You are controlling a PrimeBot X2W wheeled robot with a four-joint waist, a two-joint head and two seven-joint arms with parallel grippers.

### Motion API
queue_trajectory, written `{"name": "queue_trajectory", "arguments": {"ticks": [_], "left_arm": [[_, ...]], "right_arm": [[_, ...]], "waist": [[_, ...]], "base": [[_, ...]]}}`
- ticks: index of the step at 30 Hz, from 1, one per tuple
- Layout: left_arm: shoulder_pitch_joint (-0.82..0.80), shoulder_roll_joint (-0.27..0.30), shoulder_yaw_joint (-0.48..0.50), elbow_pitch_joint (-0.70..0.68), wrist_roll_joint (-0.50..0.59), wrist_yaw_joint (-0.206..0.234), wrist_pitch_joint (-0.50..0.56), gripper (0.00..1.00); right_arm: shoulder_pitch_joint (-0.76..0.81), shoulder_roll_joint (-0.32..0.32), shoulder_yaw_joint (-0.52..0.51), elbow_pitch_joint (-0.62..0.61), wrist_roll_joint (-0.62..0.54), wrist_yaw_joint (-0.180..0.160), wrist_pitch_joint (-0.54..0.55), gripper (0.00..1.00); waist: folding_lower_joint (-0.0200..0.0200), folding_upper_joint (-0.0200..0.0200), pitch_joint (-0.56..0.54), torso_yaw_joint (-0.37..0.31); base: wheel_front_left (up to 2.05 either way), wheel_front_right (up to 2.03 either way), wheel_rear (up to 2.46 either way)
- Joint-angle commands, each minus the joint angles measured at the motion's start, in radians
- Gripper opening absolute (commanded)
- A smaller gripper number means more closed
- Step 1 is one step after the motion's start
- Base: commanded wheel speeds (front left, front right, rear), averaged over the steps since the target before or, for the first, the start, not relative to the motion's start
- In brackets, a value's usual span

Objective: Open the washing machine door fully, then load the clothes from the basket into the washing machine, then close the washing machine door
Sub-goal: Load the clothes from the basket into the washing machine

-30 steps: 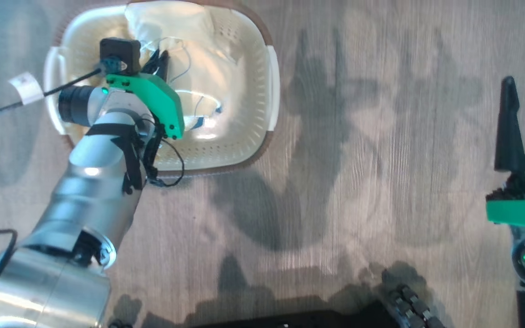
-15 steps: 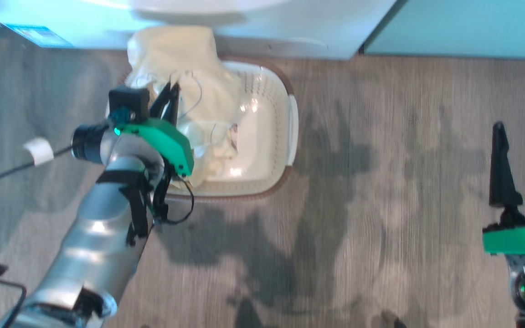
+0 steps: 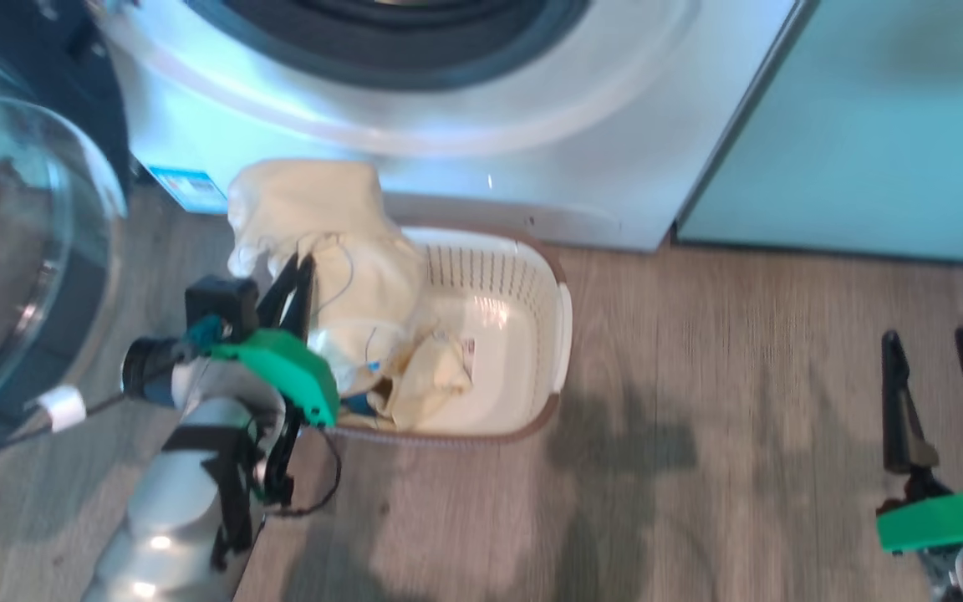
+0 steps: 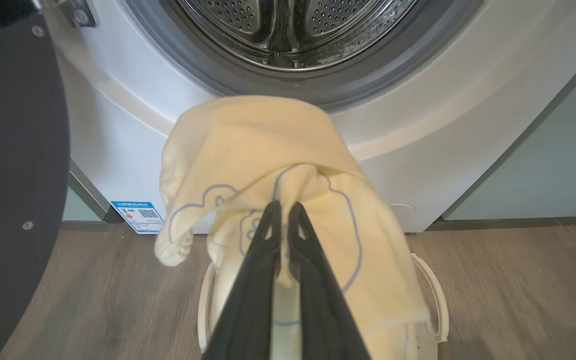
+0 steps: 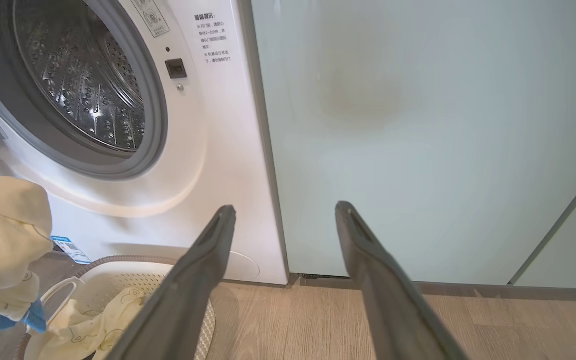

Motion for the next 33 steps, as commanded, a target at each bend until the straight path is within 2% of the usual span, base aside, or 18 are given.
{"name": "queue_trajectory", "arguments": {"ticks": [1,7,16,33], "left_arm": [[0.021,0.042,0.039,-0.065,0.006,0.013,-0.011,0.00],[0.126,0.062,0.049,-0.181,0.003,0.037,-0.006,0.00],[0.250,0.090,0.048,-0.353,0.001,0.074,0.055,0.00],[0.366,0.129,0.066,-0.521,-0.013,0.125,0.137,0.00]], "right_arm": [[0.015,-0.019,0.014,-0.036,-0.012,-0.003,0.009,1.00],[0.066,-0.017,0.000,-0.077,-0.024,-0.003,0.045,1.00],[0.159,-0.011,-0.022,-0.161,-0.037,-0.003,0.108,1.00],[0.218,0.000,-0.034,-0.202,-0.030,-0.003,0.131,1.00]], "waist": [[0.0002,-0.0001,-0.075,0.022],[0.0002,-0.0001,-0.158,0.041],[0.0002,-0.0001,-0.252,0.064],[0.0002,-0.0001,-0.296,0.056]], "base": [[0.00,0.00,0.00],[0.00,0.00,0.00],[0.00,0.00,0.00],[0.00,0.00,0.00]]}}
